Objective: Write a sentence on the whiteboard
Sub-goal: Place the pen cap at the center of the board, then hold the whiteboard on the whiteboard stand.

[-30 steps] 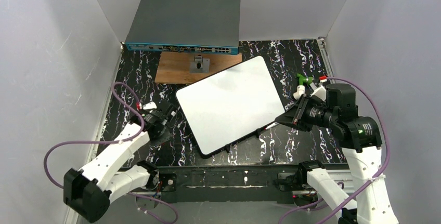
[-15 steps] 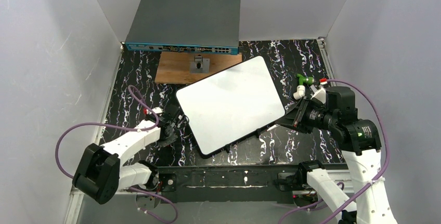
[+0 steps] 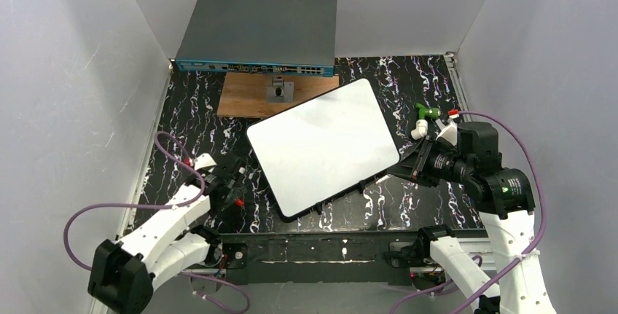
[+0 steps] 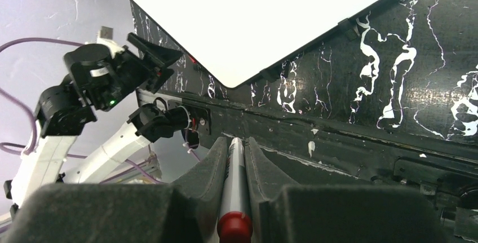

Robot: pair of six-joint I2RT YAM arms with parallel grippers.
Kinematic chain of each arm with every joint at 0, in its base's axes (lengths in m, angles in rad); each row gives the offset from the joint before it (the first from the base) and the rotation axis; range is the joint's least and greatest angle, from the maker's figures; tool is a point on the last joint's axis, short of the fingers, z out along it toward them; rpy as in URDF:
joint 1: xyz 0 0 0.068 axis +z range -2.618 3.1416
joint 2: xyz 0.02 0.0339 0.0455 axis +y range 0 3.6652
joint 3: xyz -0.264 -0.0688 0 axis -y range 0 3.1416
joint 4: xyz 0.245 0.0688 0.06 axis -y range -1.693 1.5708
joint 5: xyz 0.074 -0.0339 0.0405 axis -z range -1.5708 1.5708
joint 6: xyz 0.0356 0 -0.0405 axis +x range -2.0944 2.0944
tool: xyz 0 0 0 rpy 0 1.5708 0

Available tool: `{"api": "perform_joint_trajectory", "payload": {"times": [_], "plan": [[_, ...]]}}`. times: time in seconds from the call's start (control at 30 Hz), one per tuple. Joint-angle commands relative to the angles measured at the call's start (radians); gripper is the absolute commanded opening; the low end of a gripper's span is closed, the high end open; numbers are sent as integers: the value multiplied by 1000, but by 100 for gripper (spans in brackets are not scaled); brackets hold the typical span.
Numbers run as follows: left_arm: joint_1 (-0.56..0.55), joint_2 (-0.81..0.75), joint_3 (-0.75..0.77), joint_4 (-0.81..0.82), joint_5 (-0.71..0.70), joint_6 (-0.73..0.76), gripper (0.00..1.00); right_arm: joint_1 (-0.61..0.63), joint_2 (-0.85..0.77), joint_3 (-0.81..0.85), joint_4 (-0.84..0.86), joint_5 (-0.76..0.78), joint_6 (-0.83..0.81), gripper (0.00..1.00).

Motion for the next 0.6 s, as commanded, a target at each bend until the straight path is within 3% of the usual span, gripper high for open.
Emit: {"api": "perform_joint_trajectory", "payload": {"times": [0.0, 0.1, 0.13, 0.17, 0.2, 0.37, 0.5, 0.57], "plan": [[11, -132, 125, -234, -80, 45, 71, -3, -8, 20, 18, 3, -37, 1], [13, -210, 212, -264, -51, 196, 76, -3, -17, 11, 22, -4, -45, 1], [14, -235, 236, -266, -42, 231, 83, -3, -21, 8, 26, -8, -46, 1], [15, -264, 261, -252, -19, 278, 96, -3, -24, 3, 32, -16, -49, 1], [16, -286, 285, -230, -5, 315, 98, -3, -27, 0, 39, -21, -53, 1], [25, -276, 446, -172, 105, 545, 98, -2, -31, -6, 60, -46, -62, 1], [37, -184, 567, -102, 296, 726, 98, -3, -35, -7, 86, -82, -70, 1], [67, -126, 630, -35, 460, 784, 98, -3, -38, -7, 97, -108, -75, 1]]}}
